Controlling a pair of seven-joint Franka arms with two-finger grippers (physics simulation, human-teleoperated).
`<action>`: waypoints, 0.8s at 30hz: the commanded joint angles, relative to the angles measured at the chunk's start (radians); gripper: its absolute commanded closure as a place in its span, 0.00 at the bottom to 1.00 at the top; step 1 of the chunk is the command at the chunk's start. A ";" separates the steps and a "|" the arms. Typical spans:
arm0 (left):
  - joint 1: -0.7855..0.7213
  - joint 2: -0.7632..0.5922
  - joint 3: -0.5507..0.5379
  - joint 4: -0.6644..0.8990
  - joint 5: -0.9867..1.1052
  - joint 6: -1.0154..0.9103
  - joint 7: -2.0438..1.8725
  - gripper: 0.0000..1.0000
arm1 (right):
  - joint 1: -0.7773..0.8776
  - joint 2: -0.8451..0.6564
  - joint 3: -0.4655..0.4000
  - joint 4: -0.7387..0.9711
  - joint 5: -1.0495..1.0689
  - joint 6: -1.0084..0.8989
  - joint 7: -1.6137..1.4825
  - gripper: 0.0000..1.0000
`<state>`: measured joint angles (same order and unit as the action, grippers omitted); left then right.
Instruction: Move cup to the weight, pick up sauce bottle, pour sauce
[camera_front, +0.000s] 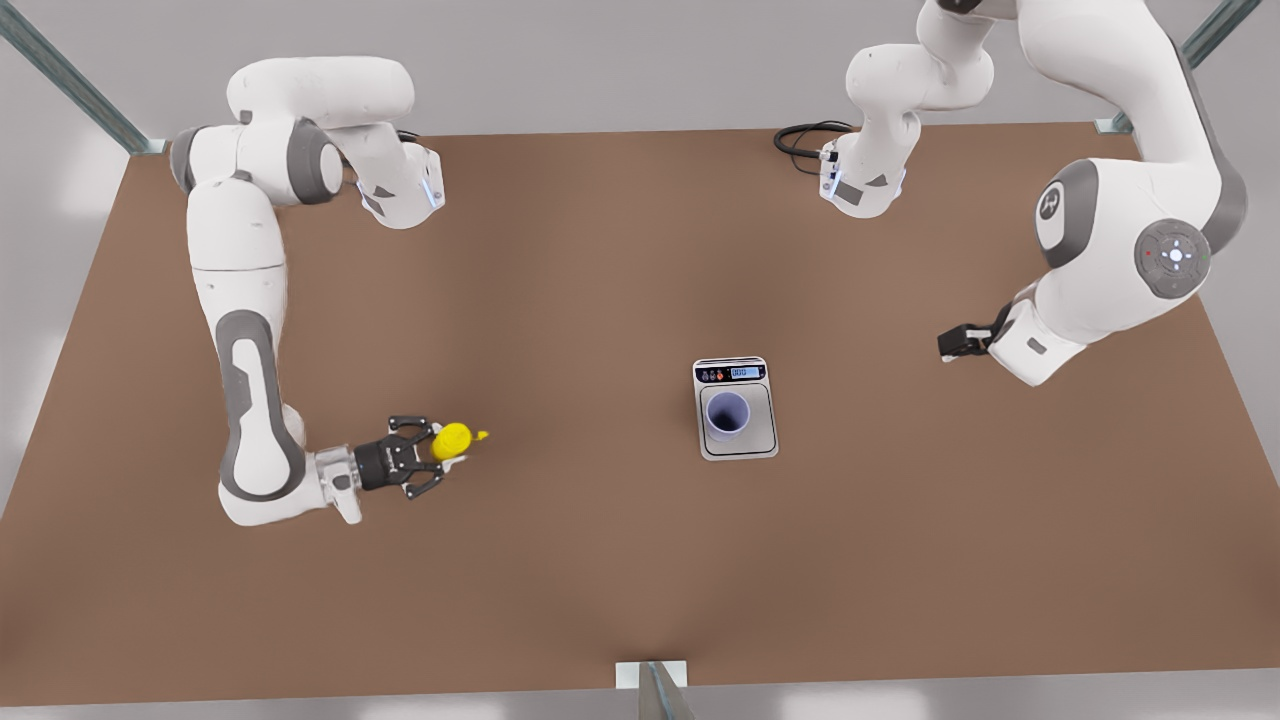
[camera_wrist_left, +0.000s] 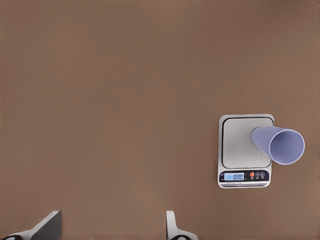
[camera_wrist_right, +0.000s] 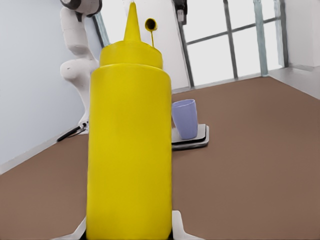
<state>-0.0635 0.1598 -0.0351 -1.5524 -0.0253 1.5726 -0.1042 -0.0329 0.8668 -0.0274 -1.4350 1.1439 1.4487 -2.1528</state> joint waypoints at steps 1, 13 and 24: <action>0.002 0.000 0.000 0.000 -0.001 0.000 0.000 0.00 | -0.005 0.004 0.001 -0.001 0.000 -0.001 -0.008 0.39; -0.002 0.007 -0.006 -0.003 -0.008 0.007 -0.002 0.00 | -0.156 0.107 0.115 -0.070 0.119 -0.019 -0.337 0.39; -0.002 0.072 -0.002 0.069 -0.001 0.018 -0.005 0.00 | -0.142 0.138 0.116 -0.070 0.140 0.016 -0.438 0.38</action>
<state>-0.0660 0.2302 -0.0368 -1.4834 -0.0272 1.5899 -0.1117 -0.1749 1.0048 0.0889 -1.5048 1.2865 1.4649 -2.6029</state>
